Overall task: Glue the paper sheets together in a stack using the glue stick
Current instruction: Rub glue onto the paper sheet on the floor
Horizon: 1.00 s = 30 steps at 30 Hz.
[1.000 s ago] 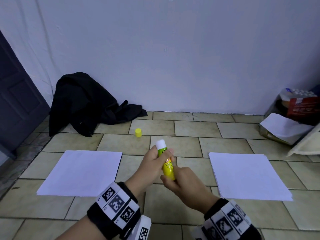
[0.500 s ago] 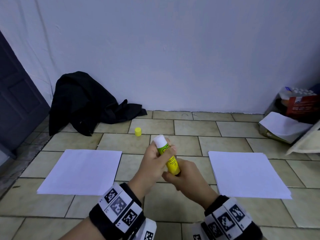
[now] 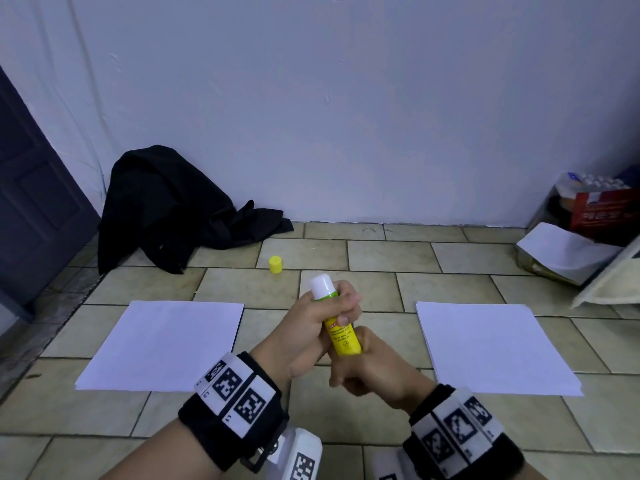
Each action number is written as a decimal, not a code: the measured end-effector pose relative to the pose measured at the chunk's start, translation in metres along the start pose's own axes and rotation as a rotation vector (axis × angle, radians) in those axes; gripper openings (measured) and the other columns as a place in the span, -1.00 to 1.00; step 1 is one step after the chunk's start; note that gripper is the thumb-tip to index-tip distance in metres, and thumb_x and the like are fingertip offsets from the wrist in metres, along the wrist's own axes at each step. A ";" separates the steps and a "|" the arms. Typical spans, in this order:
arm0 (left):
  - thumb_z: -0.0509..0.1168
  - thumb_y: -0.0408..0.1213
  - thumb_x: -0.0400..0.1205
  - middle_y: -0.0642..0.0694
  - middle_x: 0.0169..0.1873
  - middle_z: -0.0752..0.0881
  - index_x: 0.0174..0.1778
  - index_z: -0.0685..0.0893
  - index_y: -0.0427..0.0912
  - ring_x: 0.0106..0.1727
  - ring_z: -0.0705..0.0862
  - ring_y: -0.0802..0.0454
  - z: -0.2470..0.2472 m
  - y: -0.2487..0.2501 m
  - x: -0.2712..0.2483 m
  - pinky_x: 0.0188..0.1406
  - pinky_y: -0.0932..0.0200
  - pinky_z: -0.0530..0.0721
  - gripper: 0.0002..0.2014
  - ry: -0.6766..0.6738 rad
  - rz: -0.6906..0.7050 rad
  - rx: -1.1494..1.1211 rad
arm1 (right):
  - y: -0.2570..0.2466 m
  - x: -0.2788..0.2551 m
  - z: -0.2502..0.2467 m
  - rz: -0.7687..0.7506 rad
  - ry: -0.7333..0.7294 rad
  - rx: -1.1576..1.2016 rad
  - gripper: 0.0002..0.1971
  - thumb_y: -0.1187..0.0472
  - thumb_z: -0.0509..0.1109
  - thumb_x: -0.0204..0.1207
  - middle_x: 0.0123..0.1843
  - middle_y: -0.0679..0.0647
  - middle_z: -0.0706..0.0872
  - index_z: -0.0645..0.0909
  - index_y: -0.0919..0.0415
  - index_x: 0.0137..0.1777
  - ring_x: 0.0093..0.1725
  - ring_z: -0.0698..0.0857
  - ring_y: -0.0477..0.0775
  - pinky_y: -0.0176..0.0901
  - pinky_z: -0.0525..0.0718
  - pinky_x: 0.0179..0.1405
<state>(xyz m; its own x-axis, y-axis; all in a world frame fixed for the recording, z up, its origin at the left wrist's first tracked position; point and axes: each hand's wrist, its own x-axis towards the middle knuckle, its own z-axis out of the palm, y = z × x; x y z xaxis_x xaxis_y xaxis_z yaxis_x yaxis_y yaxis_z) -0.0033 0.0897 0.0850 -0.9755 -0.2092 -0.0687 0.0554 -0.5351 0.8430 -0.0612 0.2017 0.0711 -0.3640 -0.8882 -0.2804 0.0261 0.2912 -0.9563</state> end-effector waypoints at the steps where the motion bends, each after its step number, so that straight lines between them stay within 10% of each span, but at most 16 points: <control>1: 0.37 -0.29 0.49 0.03 -0.57 0.38 -0.48 0.51 -0.05 -0.46 0.34 0.15 -0.001 -0.001 -0.001 -0.30 0.12 0.30 -0.75 -0.058 -0.012 0.004 | 0.000 -0.001 -0.002 0.026 -0.110 0.098 -0.64 0.42 0.33 0.11 -0.70 -0.07 0.27 0.28 0.05 -0.69 -0.70 0.21 -0.09 -0.42 0.15 -0.64; 5: 0.37 -0.26 0.54 0.03 -0.59 0.39 -0.39 0.47 -0.12 -0.50 0.39 0.20 0.006 -0.002 -0.005 -0.45 0.35 0.40 -0.77 0.067 0.055 0.095 | 0.000 0.001 -0.009 0.043 -0.213 0.103 -0.64 0.35 0.40 0.31 -0.64 -0.03 0.29 0.34 0.08 -0.59 -0.65 0.24 -0.08 -0.37 0.21 -0.65; 11: 0.32 -0.13 0.45 0.06 -0.56 0.43 -0.34 0.41 -0.13 -0.53 0.44 0.23 0.003 -0.002 -0.001 -0.43 0.32 0.46 -0.77 0.276 0.124 0.123 | 0.026 0.006 -0.003 -0.260 0.329 -0.049 -0.73 0.25 0.60 0.38 -0.54 -0.04 0.48 0.52 0.26 -0.29 -0.59 0.40 -0.11 -0.26 0.36 -0.56; 19: 0.37 -0.08 0.48 0.07 -0.55 0.43 -0.47 0.57 0.02 -0.60 0.39 0.15 -0.002 0.001 0.003 -0.67 0.23 0.30 -0.78 0.078 0.103 0.136 | 0.029 0.007 -0.018 -0.254 -0.173 0.361 -0.58 -0.11 0.50 0.40 -0.45 0.04 0.56 0.59 0.29 -0.19 -0.55 0.50 -0.02 -0.24 0.35 -0.49; 25: 0.38 -0.09 0.52 0.07 -0.55 0.40 -0.33 0.42 -0.12 -0.53 0.37 0.17 -0.003 0.000 0.001 -0.51 0.24 0.41 -0.71 0.217 0.118 0.101 | 0.030 0.009 -0.008 -0.312 0.154 0.098 -0.61 -0.12 0.42 0.31 -0.49 -0.01 0.57 0.53 0.25 -0.21 -0.54 0.51 -0.04 -0.29 0.39 -0.52; 30: 0.29 -0.12 0.51 0.07 -0.55 0.41 -0.36 0.46 -0.08 -0.62 0.36 0.13 -0.004 0.003 0.001 -0.70 0.32 0.31 -0.79 0.153 0.124 0.123 | 0.028 0.007 -0.002 -0.253 0.028 0.342 -0.58 -0.09 0.17 0.56 -0.47 -0.03 0.36 0.55 0.32 -0.14 -0.53 0.40 -0.02 -0.27 0.38 -0.44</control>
<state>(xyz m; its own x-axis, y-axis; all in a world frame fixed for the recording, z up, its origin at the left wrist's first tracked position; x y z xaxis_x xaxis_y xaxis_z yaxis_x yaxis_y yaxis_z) -0.0031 0.0846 0.0849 -0.9187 -0.3935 -0.0327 0.1372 -0.3957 0.9081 -0.0652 0.2043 0.0425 -0.4239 -0.9050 -0.0352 0.2386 -0.0741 -0.9683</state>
